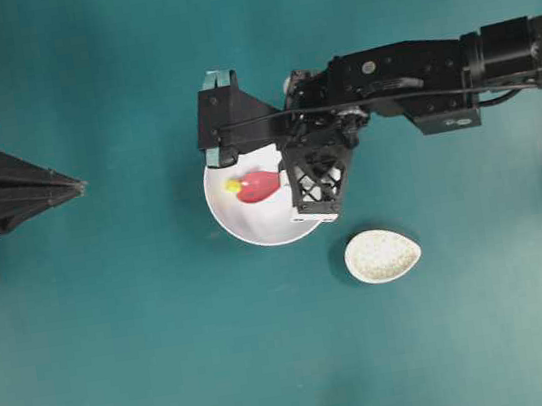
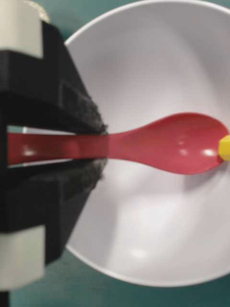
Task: Scoop the yellow hexagonal prism block from the bowl with a spoon using the right arm.
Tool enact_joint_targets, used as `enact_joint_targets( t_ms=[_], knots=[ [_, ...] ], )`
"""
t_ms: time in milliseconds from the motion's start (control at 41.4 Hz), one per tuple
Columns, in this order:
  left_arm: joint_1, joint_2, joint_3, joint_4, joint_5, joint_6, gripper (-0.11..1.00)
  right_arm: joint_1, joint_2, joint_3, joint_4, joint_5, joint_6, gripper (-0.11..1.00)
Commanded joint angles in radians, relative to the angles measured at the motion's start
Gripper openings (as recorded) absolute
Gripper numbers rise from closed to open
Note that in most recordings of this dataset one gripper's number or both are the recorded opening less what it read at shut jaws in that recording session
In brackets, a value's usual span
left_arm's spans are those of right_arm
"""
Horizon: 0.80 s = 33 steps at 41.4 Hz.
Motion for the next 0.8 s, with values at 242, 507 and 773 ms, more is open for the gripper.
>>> enact_joint_targets(
  t_ms=[242, 507, 773],
  knots=[
    [0.002, 0.003, -0.017, 0.002, -0.012, -0.002, 0.01, 0.002, -0.017, -0.031, 0.003, -0.078, -0.002, 0.22],
    [0.002, 0.003, -0.017, 0.002, -0.012, -0.003, 0.01, 0.002, -0.017, -0.031, 0.003, -0.127, -0.002, 0.22],
    [0.002, 0.003, -0.017, 0.003, -0.012, -0.003, 0.01, 0.002, -0.017, -0.031, 0.003, -0.172, -0.002, 0.22]
  ],
)
